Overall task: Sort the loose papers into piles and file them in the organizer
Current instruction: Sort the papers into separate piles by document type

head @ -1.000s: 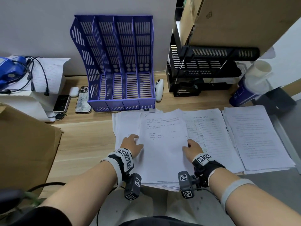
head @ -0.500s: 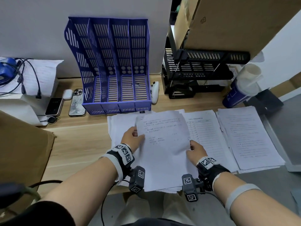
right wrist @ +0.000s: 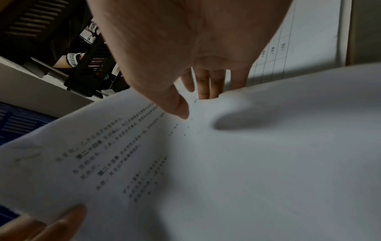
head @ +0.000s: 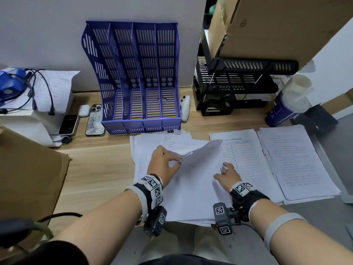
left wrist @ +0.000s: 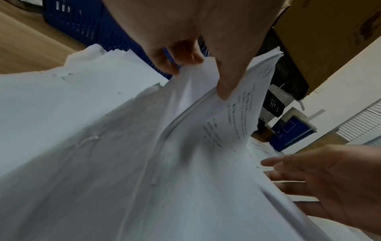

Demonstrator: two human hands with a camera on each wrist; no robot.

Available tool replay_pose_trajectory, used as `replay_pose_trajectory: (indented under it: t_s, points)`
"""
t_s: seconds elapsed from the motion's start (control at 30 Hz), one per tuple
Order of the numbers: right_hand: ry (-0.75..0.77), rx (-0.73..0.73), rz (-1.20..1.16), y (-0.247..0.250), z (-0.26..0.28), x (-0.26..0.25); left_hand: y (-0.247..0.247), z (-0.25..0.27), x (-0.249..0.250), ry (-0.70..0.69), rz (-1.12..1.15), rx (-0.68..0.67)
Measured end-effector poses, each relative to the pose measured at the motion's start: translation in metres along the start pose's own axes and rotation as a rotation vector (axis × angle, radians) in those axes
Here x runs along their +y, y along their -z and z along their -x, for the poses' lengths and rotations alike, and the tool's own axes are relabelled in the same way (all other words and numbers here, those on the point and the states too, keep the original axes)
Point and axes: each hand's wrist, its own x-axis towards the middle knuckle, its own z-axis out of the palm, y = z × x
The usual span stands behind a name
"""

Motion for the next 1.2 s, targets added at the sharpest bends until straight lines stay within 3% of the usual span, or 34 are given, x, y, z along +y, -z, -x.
replay_pose_trajectory:
  t_s: [0.07,0.13,0.27,0.47,0.6,0.7,0.8,1.0,1.2]
  points:
    - [-0.009,0.006,-0.006,0.000,-0.001,0.002,0.002,0.000,-0.004,-0.032,-0.166,0.081]
    - [-0.012,0.013,-0.029,-0.001,-0.004,0.003,0.007,-0.002,-0.003,-0.056,-0.160,0.092]
    - [0.017,0.028,-0.124,-0.001,-0.004,-0.002,0.016,-0.009,0.009,0.061,0.229,-0.042]
    - [0.148,0.016,-0.230,0.016,0.005,-0.012,0.026,-0.030,0.043,0.232,0.581,-0.014]
    - [0.201,-0.031,-0.200,0.036,0.019,-0.012,0.022,-0.047,0.064,0.395,0.674,0.098]
    - [0.231,0.065,-0.189,0.060,0.024,-0.004,0.005,-0.049,0.082,0.482,0.765,-0.082]
    - [0.213,0.148,-0.271,0.090,0.022,0.010,-0.028,-0.044,0.099,0.425,0.640,-0.353]
    - [0.043,0.156,0.024,0.169,0.000,0.071,-0.142,-0.068,0.114,0.452,0.577,-0.454]
    - [-0.040,0.329,0.087,0.266,-0.026,0.119,-0.196,-0.058,0.213,0.557,0.666,-0.561]
